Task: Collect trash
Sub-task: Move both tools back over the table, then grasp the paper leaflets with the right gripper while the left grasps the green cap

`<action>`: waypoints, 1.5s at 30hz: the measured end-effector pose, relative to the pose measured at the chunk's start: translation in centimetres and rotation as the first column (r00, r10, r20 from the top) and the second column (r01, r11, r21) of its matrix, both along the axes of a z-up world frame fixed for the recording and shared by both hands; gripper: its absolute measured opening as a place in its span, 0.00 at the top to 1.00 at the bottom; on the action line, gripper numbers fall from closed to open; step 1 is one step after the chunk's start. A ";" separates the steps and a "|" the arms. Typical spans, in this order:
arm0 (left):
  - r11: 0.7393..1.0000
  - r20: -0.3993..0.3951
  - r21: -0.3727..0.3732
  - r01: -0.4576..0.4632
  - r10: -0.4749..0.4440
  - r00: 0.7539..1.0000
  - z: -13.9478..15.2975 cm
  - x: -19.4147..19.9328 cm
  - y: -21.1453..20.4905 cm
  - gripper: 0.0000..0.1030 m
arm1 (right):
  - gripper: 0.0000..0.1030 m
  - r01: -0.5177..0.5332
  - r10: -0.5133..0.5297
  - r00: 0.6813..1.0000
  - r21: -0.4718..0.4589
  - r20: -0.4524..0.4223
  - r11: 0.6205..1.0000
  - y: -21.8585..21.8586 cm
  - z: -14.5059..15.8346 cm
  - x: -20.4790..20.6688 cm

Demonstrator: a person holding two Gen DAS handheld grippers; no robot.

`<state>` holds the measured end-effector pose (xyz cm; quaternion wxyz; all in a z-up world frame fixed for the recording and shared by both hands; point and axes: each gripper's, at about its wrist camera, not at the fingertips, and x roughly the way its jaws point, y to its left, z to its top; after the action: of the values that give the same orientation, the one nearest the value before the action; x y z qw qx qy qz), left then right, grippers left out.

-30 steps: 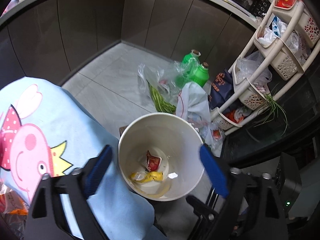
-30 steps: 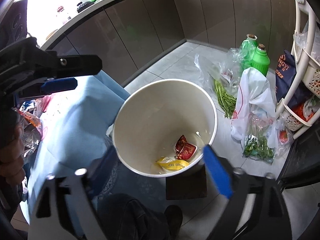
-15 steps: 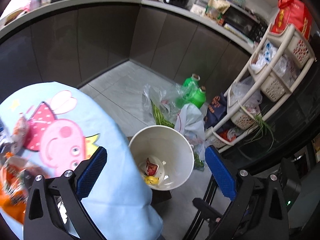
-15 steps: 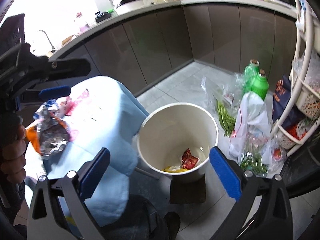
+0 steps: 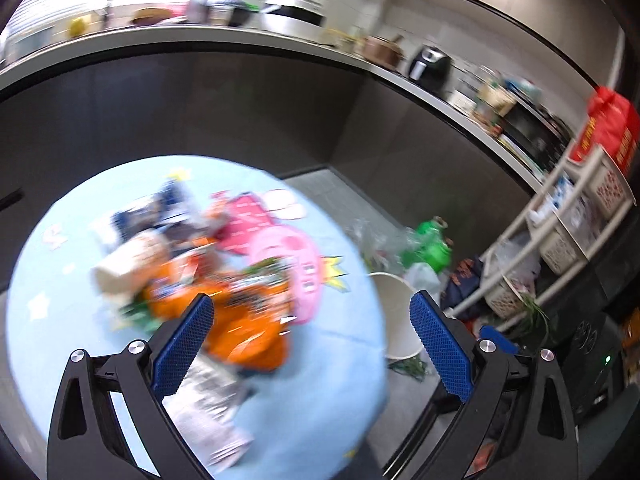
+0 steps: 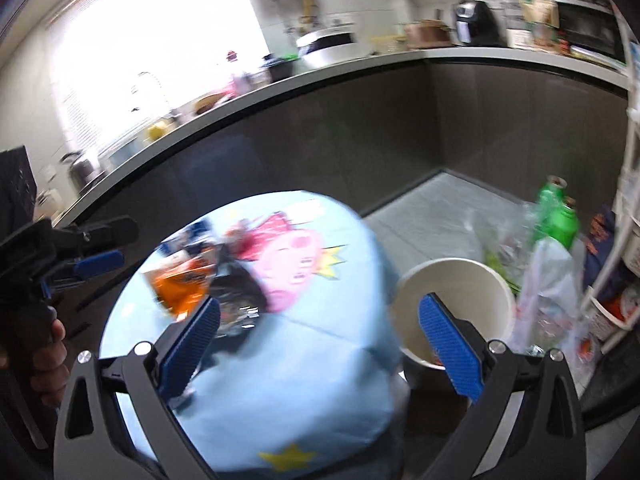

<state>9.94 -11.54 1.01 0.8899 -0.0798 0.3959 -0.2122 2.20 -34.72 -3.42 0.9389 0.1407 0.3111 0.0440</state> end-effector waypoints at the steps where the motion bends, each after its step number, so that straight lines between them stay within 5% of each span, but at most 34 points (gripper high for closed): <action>1: 1.000 -0.004 -0.002 -0.017 0.017 1.000 -0.3 -0.4 1.6 0.08 | 0.03 -0.030 0.030 1.000 -0.010 -0.005 1.000 1.1 0.0 0.3; 14: 0.989 -0.070 0.019 -0.148 0.149 0.986 -5.4 -3.2 14.5 0.08 | 0.05 -0.382 0.372 0.918 -0.061 -0.135 0.922 14.2 -2.2 1.6; 20: 0.982 -0.079 -0.014 -0.187 0.186 0.979 -6.0 -3.2 17.4 0.09 | 0.19 -0.530 0.502 0.830 -0.065 -0.243 0.846 18.6 -5.0 1.8; 23: 0.987 -0.080 -0.022 -0.159 0.157 0.984 -6.3 -3.3 17.6 0.13 | 0.31 -0.546 0.506 0.811 -0.070 -0.294 0.835 19.8 -6.5 2.3; 31: 0.999 -0.080 0.052 0.001 0.003 0.997 -7.6 -4.5 14.2 0.32 | 0.65 -0.549 0.517 0.800 -0.023 -0.305 0.835 18.9 -7.8 2.7; 34: 0.992 -0.088 0.116 0.055 -0.045 0.995 -8.8 -4.9 12.7 0.42 | 0.66 -0.533 0.500 0.816 -0.044 -0.290 0.845 17.7 -7.0 2.5; 45: 0.960 -0.152 0.260 0.100 -0.062 0.986 -12.9 -4.7 10.0 0.55 | 0.65 -0.443 0.425 0.869 -0.018 -0.253 0.896 14.6 -6.2 2.3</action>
<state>5.23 -1.49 -11.94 0.8526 0.0423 0.4861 -0.1871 4.50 -20.16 -9.63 0.8643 0.0362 0.4487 0.2244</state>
